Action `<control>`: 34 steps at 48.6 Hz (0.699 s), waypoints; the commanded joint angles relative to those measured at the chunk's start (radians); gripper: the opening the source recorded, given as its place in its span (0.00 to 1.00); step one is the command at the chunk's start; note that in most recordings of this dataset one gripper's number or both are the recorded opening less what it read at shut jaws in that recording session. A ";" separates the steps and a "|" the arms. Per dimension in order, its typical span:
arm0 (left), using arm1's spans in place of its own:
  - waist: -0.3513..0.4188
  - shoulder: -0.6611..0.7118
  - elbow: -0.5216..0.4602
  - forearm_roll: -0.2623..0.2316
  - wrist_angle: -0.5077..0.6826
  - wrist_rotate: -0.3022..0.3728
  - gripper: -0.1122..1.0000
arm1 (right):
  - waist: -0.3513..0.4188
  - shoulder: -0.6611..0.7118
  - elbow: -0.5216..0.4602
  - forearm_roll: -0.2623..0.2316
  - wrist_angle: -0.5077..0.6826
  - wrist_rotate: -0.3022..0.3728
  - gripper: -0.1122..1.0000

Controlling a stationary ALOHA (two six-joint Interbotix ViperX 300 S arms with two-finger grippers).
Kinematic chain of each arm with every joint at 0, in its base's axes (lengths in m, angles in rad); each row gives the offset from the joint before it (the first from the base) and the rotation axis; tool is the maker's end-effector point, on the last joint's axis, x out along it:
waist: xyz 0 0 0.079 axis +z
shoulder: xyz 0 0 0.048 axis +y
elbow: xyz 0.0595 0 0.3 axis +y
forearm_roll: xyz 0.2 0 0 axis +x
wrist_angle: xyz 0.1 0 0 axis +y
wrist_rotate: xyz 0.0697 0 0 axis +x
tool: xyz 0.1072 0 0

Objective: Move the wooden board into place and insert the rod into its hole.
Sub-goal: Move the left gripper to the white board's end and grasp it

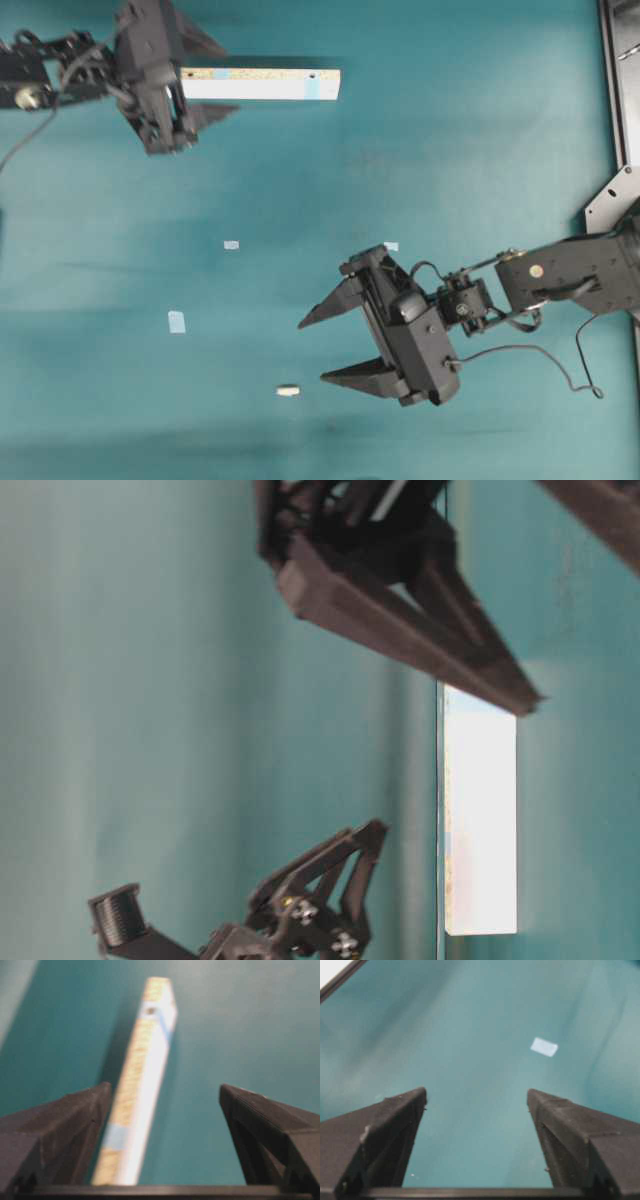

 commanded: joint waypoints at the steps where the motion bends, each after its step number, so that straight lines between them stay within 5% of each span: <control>1: 0.031 -0.037 -0.002 0.003 0.005 0.009 0.92 | 0.000 -0.043 -0.021 -0.002 0.028 0.002 0.92; 14: 0.061 0.015 0.003 0.005 0.003 0.028 0.92 | 0.000 -0.080 -0.025 -0.002 0.104 0.000 0.92; 34: 0.120 0.202 -0.057 0.005 -0.049 0.227 0.92 | 0.000 -0.147 -0.038 -0.002 0.192 0.000 0.92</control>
